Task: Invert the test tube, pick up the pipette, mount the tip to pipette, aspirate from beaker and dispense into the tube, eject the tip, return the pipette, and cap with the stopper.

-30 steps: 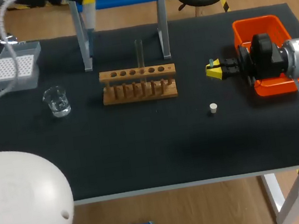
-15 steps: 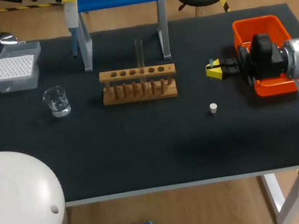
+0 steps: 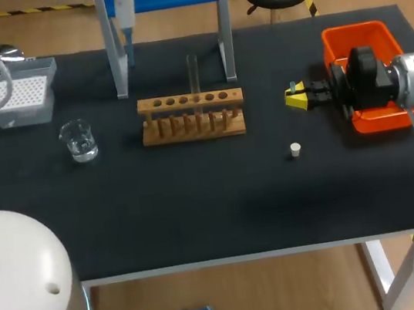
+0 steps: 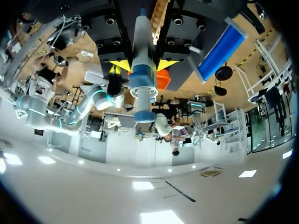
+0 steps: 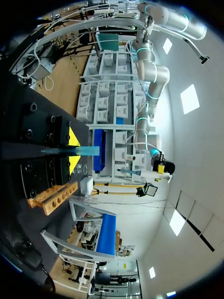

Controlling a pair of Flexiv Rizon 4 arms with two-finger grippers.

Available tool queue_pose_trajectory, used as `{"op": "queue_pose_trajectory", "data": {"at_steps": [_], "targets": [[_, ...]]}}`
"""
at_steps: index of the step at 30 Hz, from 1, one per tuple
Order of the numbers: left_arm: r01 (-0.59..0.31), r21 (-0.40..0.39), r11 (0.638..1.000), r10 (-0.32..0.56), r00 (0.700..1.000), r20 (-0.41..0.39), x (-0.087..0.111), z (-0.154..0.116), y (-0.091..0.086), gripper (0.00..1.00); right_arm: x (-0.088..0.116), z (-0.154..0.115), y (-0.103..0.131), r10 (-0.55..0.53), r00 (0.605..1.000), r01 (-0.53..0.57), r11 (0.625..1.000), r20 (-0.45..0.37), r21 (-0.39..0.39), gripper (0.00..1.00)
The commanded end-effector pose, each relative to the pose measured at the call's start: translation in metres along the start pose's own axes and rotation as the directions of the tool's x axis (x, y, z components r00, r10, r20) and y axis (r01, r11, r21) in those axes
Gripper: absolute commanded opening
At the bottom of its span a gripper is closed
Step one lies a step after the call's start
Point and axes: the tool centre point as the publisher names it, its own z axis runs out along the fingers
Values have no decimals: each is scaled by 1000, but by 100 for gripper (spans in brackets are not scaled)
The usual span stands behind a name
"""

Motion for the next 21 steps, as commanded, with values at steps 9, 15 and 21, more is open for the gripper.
{"op": "queue_pose_trajectory", "data": {"at_steps": [9,15,21], "targets": [[-125,83,989,129,991,-43,39,35,-14,0,1,0,0,-1,1000,1,1000,3,0,0],[-133,100,986,143,984,-102,46,56,-19,0,1,0,0,-1,1000,1,1000,3,0,0],[-133,119,984,149,979,-140,50,72,-24,0,1,0,0,-1,1000,1,1000,3,0,0]]}}
